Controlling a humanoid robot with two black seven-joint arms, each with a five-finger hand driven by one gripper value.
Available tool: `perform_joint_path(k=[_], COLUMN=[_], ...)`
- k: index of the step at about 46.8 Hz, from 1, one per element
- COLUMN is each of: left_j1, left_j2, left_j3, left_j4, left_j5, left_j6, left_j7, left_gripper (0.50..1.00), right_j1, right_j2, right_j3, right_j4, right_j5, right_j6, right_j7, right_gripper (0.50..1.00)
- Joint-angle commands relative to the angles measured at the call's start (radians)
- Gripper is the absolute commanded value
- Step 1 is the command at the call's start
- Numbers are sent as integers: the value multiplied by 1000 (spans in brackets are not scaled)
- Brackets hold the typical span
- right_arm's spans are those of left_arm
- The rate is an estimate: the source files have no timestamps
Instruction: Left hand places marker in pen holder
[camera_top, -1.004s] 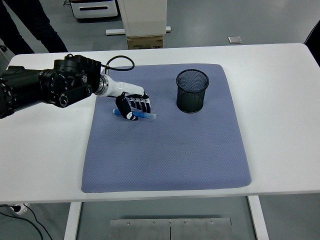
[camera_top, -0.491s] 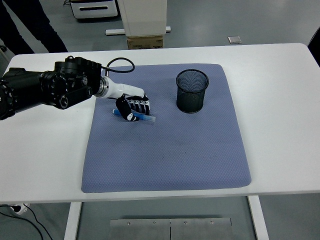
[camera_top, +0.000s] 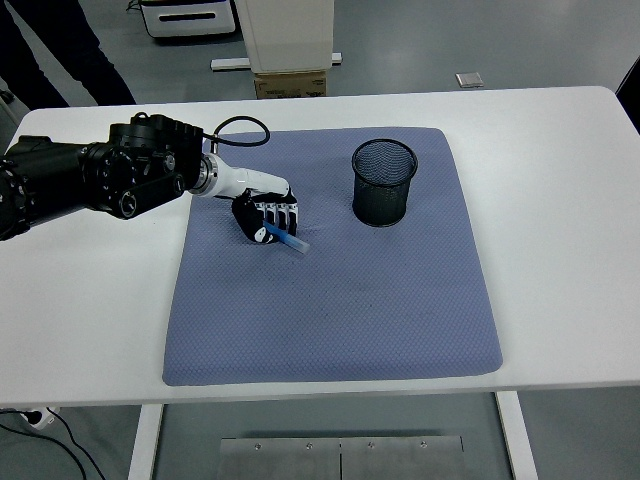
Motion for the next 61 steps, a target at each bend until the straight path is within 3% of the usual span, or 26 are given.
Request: perform_joint_path(k=[1,61], left_j1=[-1,-61], left_j2=[1,20], left_j3=[-1,-69], left_j4=[0,16], left_j5=[0,-20], left_j6=[0,2], left_j7=[0,-9], left_gripper=[500,500], right_j1=[0,0], right_j2=[0,0], right_j3=[1,1], right_j4=[-1,-1], right_j5=[0,0], right_j6=[0,0], right_j7=[0,0], right_gripper=[1000,1000])
